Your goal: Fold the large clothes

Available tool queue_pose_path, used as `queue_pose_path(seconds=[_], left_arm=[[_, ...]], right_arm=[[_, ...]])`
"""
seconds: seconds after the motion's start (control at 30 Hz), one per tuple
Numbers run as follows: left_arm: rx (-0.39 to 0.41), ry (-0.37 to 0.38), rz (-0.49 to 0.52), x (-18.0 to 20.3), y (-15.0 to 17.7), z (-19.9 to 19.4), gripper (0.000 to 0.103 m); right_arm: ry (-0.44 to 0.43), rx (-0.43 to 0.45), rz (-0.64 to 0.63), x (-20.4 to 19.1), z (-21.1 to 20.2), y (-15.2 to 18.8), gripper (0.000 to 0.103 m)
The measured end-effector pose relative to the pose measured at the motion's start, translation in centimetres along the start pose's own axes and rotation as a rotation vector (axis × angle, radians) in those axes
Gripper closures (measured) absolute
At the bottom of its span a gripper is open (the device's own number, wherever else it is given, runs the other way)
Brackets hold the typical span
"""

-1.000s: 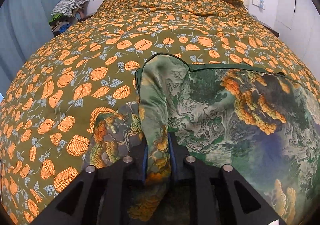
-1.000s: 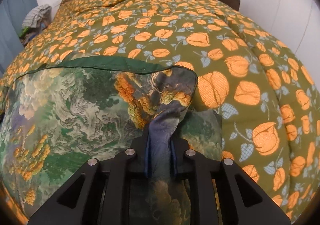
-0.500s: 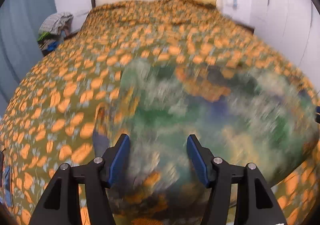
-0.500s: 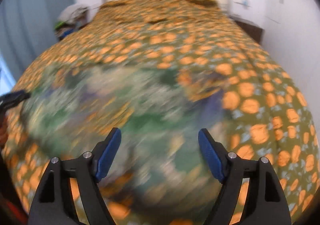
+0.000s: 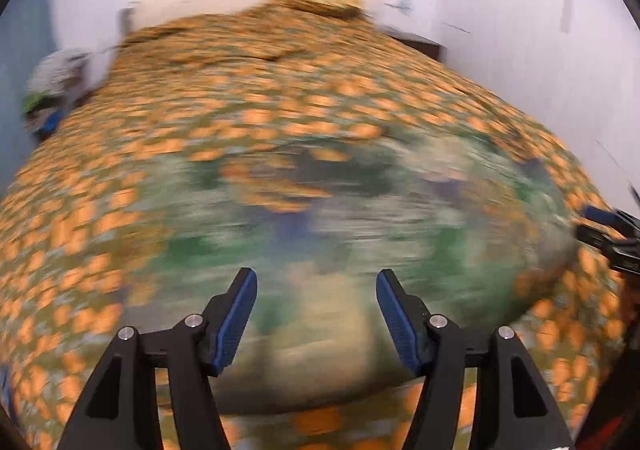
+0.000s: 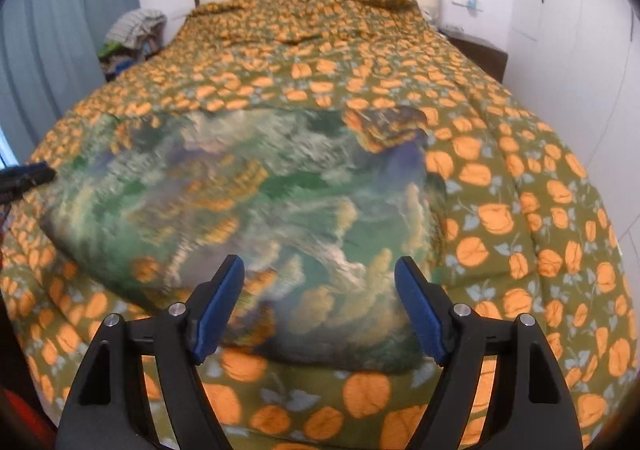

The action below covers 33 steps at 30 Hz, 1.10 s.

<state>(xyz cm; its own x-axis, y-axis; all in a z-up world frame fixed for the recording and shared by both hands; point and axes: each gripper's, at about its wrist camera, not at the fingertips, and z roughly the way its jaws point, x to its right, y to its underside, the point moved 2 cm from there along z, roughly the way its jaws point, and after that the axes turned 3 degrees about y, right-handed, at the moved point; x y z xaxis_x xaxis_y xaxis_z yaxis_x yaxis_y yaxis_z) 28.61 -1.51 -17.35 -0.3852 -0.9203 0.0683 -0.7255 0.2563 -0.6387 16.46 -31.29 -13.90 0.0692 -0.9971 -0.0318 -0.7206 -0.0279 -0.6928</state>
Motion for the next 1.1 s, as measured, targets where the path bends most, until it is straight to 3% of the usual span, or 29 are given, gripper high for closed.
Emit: queue_pose_path(seconds=[0.07,0.17,0.43,0.53,0.63,0.8,0.93,1.1], left_arm=[[-0.066,0.023,0.049,2.7,-0.6,3.2,0.040],[-0.148,-0.043,0.096,4.3,-1.9,8.9,0.039],[-0.162,-0.068,-0.092,1.4,-10.0,15.0,0.037],[-0.176,-0.073,-0.112,0.9,-10.7,15.6,0.037],[-0.160,-0.052,-0.050,2.6,-9.1,14.2,0.037],[-0.136,-0.038,0.090,5.2,-3.7,10.7,0.037],[-0.108,-0.052,0.122,6.2,0.7,7.7,0.037],[-0.140,-0.062,0.157,7.8,5.8,4.7,0.037]], right_arm=[[-0.030,0.007,0.034,-0.5,0.3,0.0,0.024],[-0.053,0.003,0.068,-0.9,0.2,0.7,0.024],[-0.065,-0.017,0.063,-0.7,-0.8,2.6,0.023],[-0.062,-0.021,0.077,-0.3,-0.9,2.8,0.023],[-0.060,-0.001,0.100,0.2,-1.3,2.7,0.023],[-0.048,-0.001,0.126,1.0,-1.0,2.8,0.022],[-0.023,-0.039,0.141,1.4,0.0,3.7,0.022],[0.043,-0.133,0.128,0.8,1.3,6.5,0.022]])
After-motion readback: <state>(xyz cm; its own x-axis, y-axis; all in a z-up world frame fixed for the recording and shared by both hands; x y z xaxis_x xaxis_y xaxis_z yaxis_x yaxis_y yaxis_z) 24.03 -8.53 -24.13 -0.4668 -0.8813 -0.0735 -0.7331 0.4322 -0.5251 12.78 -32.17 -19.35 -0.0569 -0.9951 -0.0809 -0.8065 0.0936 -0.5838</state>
